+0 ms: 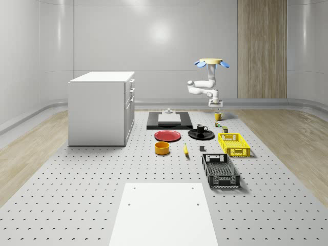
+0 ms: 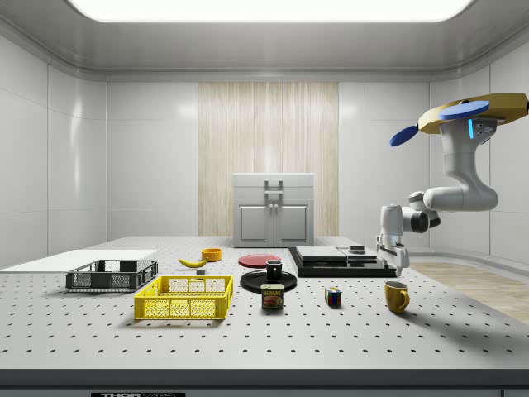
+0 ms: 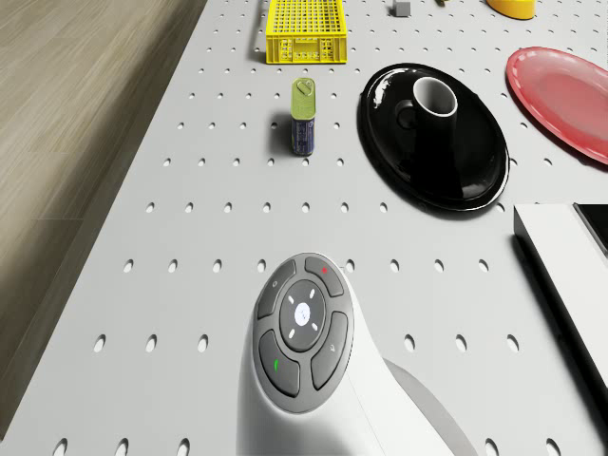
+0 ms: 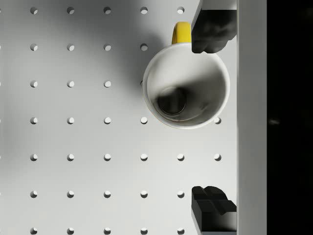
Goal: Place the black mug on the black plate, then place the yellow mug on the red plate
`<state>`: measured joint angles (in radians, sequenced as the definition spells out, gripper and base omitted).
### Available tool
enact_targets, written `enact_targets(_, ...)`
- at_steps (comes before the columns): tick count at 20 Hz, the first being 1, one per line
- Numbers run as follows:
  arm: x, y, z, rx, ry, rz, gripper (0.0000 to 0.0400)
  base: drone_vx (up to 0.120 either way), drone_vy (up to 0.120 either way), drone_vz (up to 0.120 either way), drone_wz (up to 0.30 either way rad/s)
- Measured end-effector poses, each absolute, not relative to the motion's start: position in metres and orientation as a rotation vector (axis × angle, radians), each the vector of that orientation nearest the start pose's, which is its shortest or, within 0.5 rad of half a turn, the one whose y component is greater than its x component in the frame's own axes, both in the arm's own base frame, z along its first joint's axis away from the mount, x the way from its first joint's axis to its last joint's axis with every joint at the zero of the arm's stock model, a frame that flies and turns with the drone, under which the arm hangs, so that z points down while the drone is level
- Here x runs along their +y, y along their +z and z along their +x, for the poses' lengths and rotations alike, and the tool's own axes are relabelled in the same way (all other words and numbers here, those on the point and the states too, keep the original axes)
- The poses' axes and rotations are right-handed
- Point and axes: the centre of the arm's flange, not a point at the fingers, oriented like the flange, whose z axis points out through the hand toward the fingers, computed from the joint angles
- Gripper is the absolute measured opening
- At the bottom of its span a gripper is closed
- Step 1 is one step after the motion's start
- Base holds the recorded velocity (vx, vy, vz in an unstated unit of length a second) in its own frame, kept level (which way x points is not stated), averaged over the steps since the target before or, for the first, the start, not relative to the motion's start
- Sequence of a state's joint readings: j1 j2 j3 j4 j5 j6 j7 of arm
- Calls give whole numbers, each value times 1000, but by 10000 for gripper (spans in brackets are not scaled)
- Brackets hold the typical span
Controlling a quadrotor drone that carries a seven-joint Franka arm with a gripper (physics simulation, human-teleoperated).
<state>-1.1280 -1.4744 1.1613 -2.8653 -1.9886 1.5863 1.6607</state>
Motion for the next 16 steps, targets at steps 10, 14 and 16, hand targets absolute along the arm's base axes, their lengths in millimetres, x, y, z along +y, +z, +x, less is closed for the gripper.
enact_targets(10, 0, 574, 295, -2, 786, 1, 400, 0, 0, 0, 0)
enact_targets(14, 0, 592, 295, -2, 786, 0, 400, 0, 0, 0, 0)
enact_targets(16, 0, 598, 295, -2, 786, 0, 400, 0, 0, 0, 0)
